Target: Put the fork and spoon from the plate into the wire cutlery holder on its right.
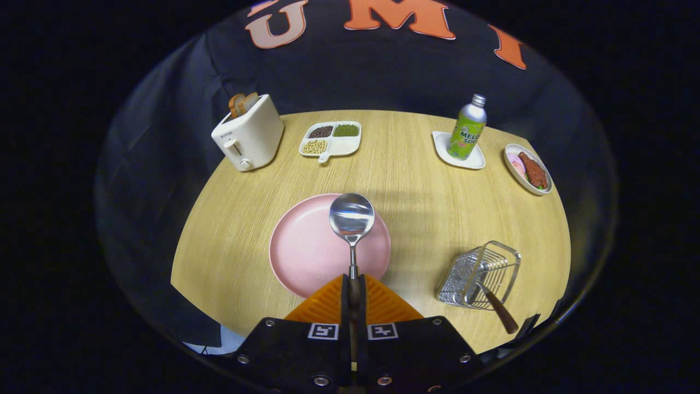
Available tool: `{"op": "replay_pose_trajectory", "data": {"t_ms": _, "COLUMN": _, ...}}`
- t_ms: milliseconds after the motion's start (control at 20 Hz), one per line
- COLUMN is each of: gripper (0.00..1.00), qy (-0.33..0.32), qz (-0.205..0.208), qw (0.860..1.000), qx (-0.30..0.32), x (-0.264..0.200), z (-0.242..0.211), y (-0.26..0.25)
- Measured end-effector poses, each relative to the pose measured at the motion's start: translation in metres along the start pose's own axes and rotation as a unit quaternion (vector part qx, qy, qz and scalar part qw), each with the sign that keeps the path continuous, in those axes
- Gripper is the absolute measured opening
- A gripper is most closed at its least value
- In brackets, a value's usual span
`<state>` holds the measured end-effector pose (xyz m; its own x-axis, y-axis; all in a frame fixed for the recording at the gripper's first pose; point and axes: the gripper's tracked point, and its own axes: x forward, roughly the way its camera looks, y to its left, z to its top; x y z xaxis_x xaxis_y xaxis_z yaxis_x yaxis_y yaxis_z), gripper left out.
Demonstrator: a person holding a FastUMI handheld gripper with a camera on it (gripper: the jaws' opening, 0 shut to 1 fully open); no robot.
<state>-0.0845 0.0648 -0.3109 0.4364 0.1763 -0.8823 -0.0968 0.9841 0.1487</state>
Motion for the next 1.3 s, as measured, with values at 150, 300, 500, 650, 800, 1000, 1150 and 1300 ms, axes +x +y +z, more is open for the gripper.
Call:
{"op": "replay_pose_trajectory", "data": {"t_ms": 150, "gripper": 0.05, "qy": -0.026, "qz": -0.013, "qw": 0.999, "qx": 0.028, "x": -0.025, "z": 0.009, "y": -0.025}}
{"op": "replay_pose_trajectory", "data": {"t_ms": 300, "gripper": 0.05, "qy": -0.040, "qz": -0.026, "qw": 0.998, "qx": 0.050, "x": -0.048, "z": 0.009, "y": -0.053}}
{"op": "replay_pose_trajectory", "data": {"t_ms": 500, "gripper": 0.05, "qy": -0.032, "qz": -0.053, "qw": 0.996, "qx": 0.064, "x": -0.058, "z": -0.004, "y": -0.082}}
{"op": "replay_pose_trajectory", "data": {"t_ms": 650, "gripper": 0.05, "qy": -0.003, "qz": -0.066, "qw": 0.995, "qx": 0.072, "x": -0.058, "z": -0.019, "y": -0.102}}
{"op": "replay_pose_trajectory", "data": {"t_ms": 800, "gripper": 0.05, "qy": 0.036, "qz": -0.065, "qw": 0.995, "qx": 0.069, "x": -0.056, "z": -0.038, "y": -0.115}}
{"op": "replay_pose_trajectory", "data": {"t_ms": 1000, "gripper": 0.05, "qy": 0.089, "qz": -0.056, "qw": 0.992, "qx": 0.075, "x": -0.048, "z": -0.059, "y": -0.120}}
{"op": "replay_pose_trajectory", "data": {"t_ms": 1150, "gripper": 0.05, "qy": 0.119, "qz": -0.040, "qw": 0.989, "qx": 0.084, "x": -0.045, "z": -0.065, "y": -0.119}}
{"op": "replay_pose_trajectory", "data": {"t_ms": 1300, "gripper": 0.05, "qy": 0.150, "qz": -0.032, "qw": 0.985, "qx": 0.081, "x": -0.043, "z": -0.071, "y": -0.126}}
